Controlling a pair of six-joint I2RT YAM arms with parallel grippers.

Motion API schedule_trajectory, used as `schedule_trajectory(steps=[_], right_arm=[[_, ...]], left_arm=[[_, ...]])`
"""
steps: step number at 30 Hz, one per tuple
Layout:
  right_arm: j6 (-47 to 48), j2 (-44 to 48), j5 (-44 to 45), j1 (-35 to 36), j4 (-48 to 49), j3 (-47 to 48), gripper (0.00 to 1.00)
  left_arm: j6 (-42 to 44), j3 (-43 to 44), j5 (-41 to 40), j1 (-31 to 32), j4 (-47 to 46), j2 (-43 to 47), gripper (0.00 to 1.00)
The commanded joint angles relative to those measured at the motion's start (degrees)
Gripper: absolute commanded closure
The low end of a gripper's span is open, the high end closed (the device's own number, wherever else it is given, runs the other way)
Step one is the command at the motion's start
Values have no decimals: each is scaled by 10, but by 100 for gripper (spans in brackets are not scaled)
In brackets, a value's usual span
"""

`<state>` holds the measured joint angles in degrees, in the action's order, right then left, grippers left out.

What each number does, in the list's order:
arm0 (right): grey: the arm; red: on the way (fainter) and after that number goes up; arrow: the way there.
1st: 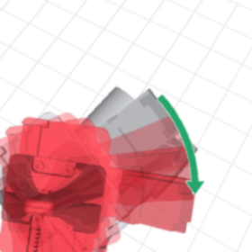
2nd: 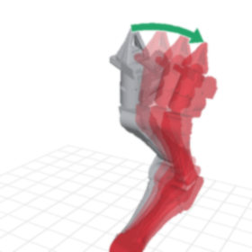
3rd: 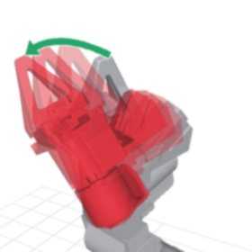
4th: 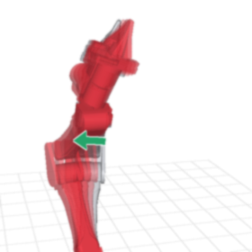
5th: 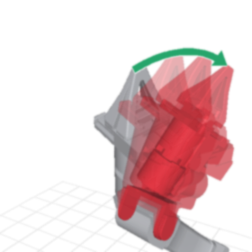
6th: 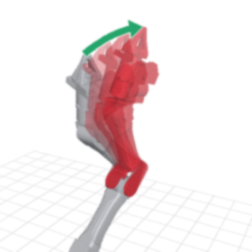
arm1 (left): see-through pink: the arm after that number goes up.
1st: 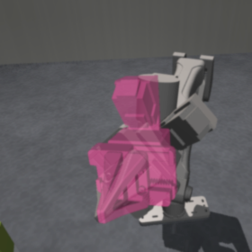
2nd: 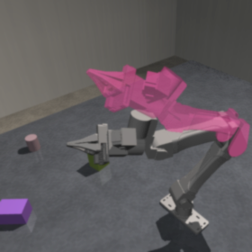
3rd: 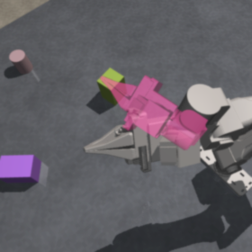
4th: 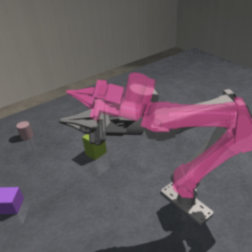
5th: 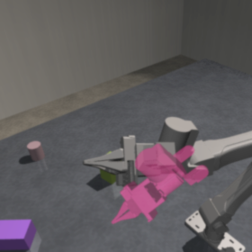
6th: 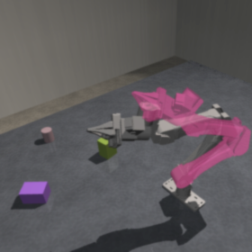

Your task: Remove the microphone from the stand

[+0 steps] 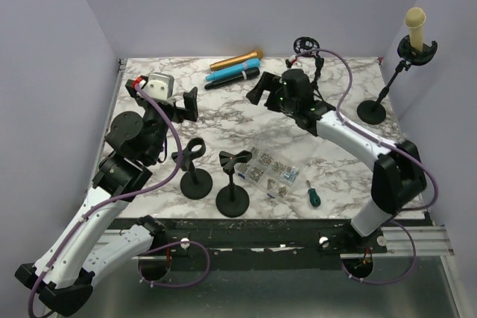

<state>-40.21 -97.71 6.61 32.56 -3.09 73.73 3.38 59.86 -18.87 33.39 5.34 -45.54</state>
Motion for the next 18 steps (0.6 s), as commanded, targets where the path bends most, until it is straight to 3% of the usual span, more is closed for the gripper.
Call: schedule_trajectory(steps=[1, 8, 10, 18], right_arm=[[109, 119, -173, 2, -25, -52, 0], [147, 223, -520, 2, 4, -68, 0], [135, 236, -576, 2, 25, -76, 0], [98, 212, -634, 19, 63, -62, 0]], left_arm=[[-3, 1, 4, 12, -2, 8, 1], [1, -3, 3, 27, -2, 10, 1], [3, -3, 3, 29, -2, 10, 2], [8, -4, 1, 37, -3, 6, 1]])
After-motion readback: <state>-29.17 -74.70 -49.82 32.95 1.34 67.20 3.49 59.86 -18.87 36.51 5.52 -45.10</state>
